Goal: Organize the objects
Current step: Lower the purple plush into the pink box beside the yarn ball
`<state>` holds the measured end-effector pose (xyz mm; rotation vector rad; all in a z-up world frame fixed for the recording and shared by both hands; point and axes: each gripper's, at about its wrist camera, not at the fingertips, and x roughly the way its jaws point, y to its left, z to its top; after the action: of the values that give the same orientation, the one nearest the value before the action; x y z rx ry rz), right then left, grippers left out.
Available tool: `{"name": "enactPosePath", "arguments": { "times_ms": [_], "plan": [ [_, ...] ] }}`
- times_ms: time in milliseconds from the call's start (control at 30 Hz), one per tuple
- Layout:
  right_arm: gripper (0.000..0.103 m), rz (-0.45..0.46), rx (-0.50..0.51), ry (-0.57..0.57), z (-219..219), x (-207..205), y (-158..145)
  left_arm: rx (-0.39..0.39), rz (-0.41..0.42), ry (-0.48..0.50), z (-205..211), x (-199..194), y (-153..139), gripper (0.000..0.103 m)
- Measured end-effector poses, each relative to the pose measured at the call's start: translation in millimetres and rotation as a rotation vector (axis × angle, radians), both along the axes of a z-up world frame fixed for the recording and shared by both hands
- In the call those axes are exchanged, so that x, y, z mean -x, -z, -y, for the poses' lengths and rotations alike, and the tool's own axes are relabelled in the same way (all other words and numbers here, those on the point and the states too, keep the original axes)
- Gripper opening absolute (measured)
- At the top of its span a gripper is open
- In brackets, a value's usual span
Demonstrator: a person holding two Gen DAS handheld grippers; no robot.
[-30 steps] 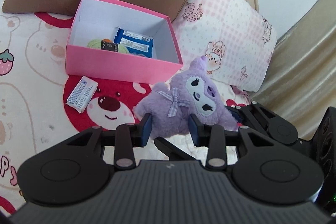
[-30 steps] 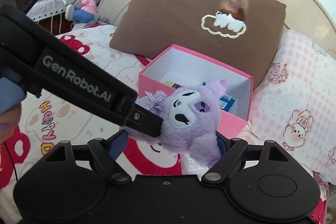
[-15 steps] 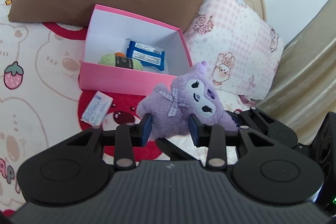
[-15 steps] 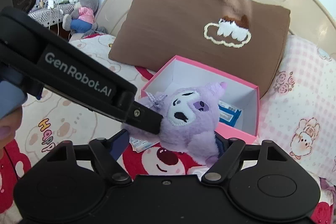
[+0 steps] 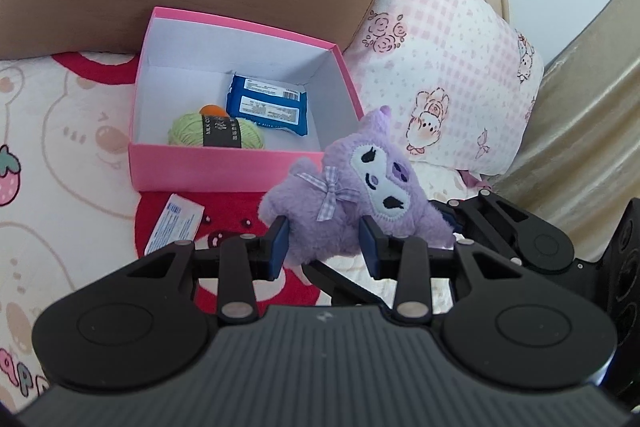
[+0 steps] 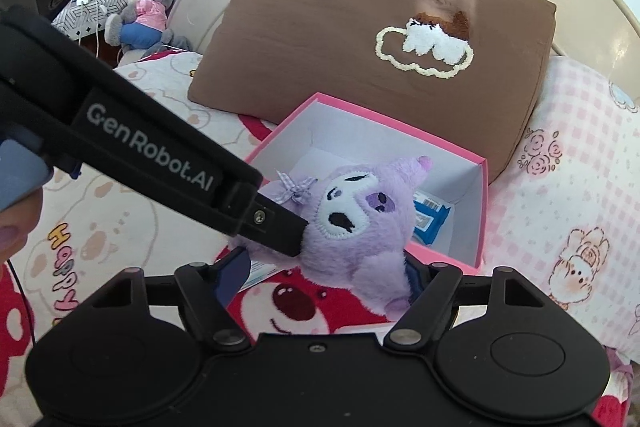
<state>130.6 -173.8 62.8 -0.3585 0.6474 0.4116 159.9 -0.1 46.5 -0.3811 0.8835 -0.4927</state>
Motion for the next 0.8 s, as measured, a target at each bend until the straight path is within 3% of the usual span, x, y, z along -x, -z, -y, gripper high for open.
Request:
{"name": "enactPosePath", "arguments": {
  "times_ms": [367, 667, 800],
  "plan": [
    [0.079, -0.036, 0.082, -0.026, 10.6, -64.0, -4.6, 0.027, -0.035, 0.013, 20.0, -66.9, 5.6, 0.036],
    [0.077, -0.085, 0.263, 0.006, 12.3, -132.5, 20.4, 0.108, -0.139, -0.004, 42.8, -141.3, 46.0, 0.036],
    [0.076, -0.098, 0.267, -0.006, 17.1, -154.6, 26.2, 0.136, -0.168, -0.054, 47.7, -161.6, 59.3, 0.031]
  ]
}}
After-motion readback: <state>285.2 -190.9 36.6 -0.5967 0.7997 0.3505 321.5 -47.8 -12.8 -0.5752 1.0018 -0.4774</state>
